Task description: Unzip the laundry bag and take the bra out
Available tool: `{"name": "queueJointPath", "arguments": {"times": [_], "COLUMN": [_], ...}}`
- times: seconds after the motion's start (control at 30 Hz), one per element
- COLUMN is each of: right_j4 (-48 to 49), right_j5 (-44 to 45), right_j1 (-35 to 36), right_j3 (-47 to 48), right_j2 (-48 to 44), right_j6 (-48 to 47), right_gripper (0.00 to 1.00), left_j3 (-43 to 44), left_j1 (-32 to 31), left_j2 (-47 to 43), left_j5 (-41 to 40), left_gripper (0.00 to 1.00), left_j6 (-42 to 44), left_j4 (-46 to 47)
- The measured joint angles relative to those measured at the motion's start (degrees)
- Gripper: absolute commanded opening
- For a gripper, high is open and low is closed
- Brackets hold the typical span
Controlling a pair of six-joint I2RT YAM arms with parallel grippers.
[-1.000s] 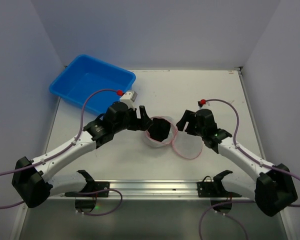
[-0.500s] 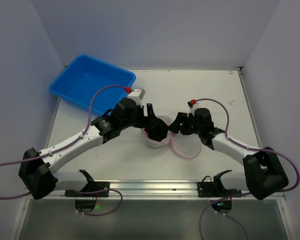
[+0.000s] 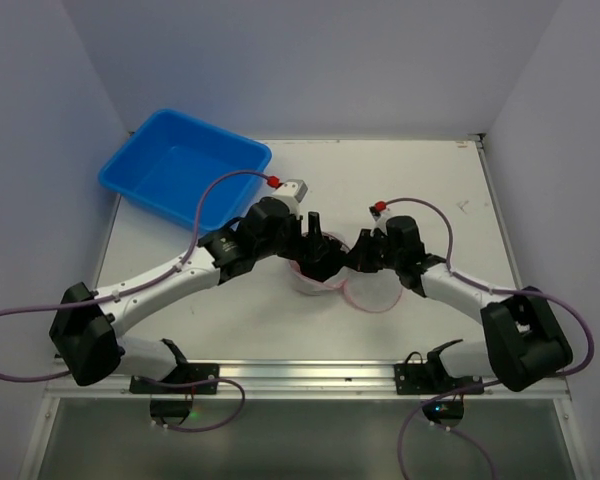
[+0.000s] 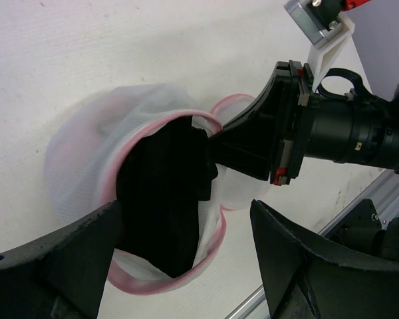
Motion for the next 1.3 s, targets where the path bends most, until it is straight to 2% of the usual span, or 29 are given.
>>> {"name": "queueJointPath", "arguments": {"times": [0.07, 0.4, 0.67, 0.8, 0.83, 0.93, 0.97, 1.03, 1.07, 1.13, 1.2, 1.3], "right_j4": [-1.03, -6.05, -6.25, -6.25, -6.25, -6.23, -6.25, -6.23, -6.23, -6.25, -6.29, -6.75], "right_j5": [-0.02, -2.47, -3.17, -3.19, -3.17, -3.17, -3.17, -3.15, -3.13, -3.04, -2.78, -1.44], "right_j1": [0.0, 0.24, 2.89, 3.85, 3.96, 4.22, 4.22, 4.22, 4.24, 4.26, 4.26, 4.31], "right_j3": [0.0, 2.12, 2.91, 2.91, 2.91, 2.91, 2.91, 2.91, 2.91, 2.91, 2.91, 2.91], "right_j2": [-2.14, -11.91, -11.65, -10.71, -10.6, -10.58, -10.58, -10.58, -10.58, -10.56, -10.56, -10.56], "right_j6": [-0.2, -0.26, -0.24, -0.22, -0.22, -0.2, -0.2, -0.15, -0.09, 0.02, 0.17, 0.55], "right_gripper": [0.0, 0.0, 0.0, 0.0, 0.0, 0.0, 0.0, 0.0, 0.0, 0.01, 0.1, 0.11], "left_j3": [0.63, 3.98, 5.44, 5.68, 5.68, 5.68, 5.68, 5.66, 5.57, 5.01, 4.24, 2.08], "left_j1": [-0.48, -3.54, -3.93, -3.93, -3.93, -3.93, -3.93, -3.93, -3.93, -3.93, -3.93, -3.93], "left_j2": [0.72, 5.73, 12.66, 15.58, 16.06, 17.35, 17.84, 18.73, 18.93, 18.86, 18.58, 16.35], "left_j5": [-0.11, -4.07, -10.36, -12.44, -12.83, -13.49, -13.57, -13.57, -13.51, -13.53, -13.53, -13.53], "left_gripper": [0.81, 0.81, 0.81, 0.77, 0.74, 0.49, 0.31, 0.16, 0.0, 0.0, 0.0, 0.0], "left_j6": [0.2, 0.55, 0.35, 0.09, -0.15, -1.27, -1.64, -2.27, -2.47, -2.64, -2.64, -2.51], "left_j4": [-0.09, -0.94, -4.04, -4.92, -5.2, -5.27, -5.18, -4.79, -4.52, -3.45, -2.51, -1.6]}}
